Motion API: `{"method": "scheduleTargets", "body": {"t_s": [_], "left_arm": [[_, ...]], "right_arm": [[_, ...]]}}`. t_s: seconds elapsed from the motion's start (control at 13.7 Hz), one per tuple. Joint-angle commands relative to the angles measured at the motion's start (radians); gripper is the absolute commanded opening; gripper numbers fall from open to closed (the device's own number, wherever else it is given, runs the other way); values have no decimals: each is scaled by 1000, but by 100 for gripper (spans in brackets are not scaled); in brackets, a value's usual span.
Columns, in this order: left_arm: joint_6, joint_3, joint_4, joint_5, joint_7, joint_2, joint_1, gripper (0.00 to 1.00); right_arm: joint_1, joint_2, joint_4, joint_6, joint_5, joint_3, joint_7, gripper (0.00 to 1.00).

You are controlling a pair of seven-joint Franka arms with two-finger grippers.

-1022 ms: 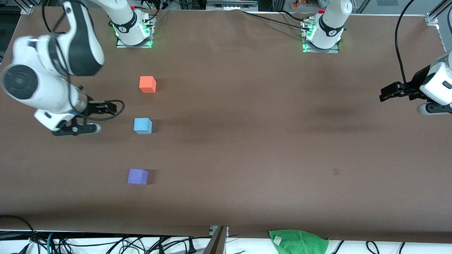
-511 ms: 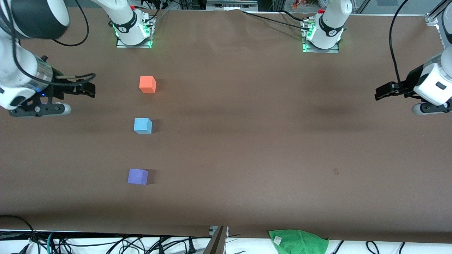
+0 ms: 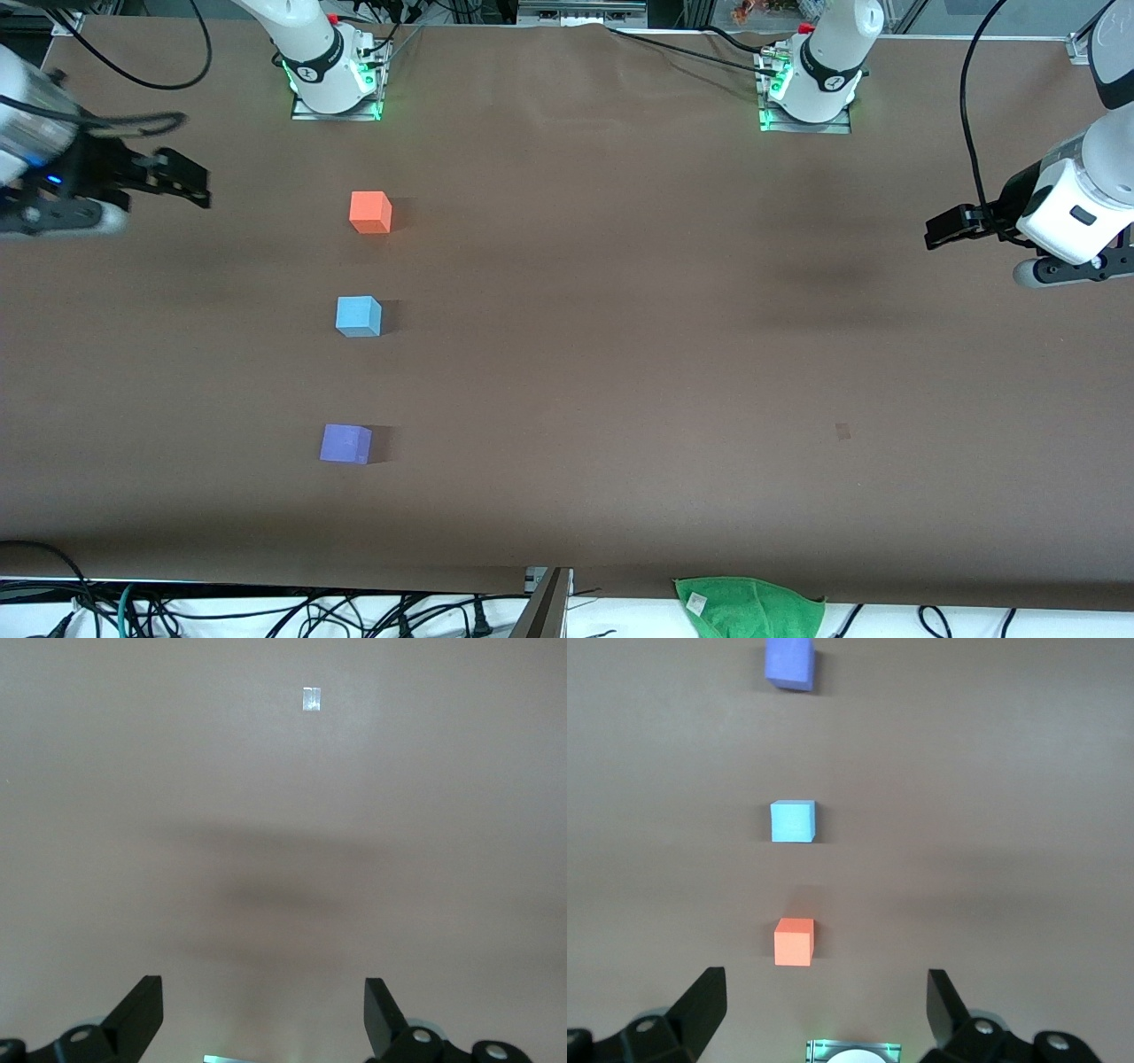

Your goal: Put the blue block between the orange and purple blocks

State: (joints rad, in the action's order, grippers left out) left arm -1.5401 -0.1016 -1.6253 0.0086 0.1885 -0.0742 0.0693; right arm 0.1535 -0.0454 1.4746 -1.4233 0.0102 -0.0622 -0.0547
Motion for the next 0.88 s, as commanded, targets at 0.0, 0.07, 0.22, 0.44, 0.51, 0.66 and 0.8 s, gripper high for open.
{"method": "scheduleTargets", "body": {"t_s": [0.0,0.07,0.22,0.44,0.51,0.66,0.8], "left_arm": [[6,0,-7,-7,8,7,0,100],[6,0,-8,-7,8,7,0,100],[6,0,-8,-7,8,7,0,100],[5,0,-7,-7,9,7,0,100],[5,0,-7,-7,9,7,0,100],[5,-1,-8,-7,9,5,0,100],[3,-3,-7,-7,14,4,-2,100]], "right_arm": [[-29,55,53,-2,-3,21,15,100],[-29,53,56,0,-1,22,30,100],[-34,41,50,20,1,16,32,100],[-34,21,33,23,1,2,36,100],[-34,21,33,23,1,2,36,100],[-32,21,33,23,-1,2,35,100],[-34,21,33,23,-1,1,35,100]]}}
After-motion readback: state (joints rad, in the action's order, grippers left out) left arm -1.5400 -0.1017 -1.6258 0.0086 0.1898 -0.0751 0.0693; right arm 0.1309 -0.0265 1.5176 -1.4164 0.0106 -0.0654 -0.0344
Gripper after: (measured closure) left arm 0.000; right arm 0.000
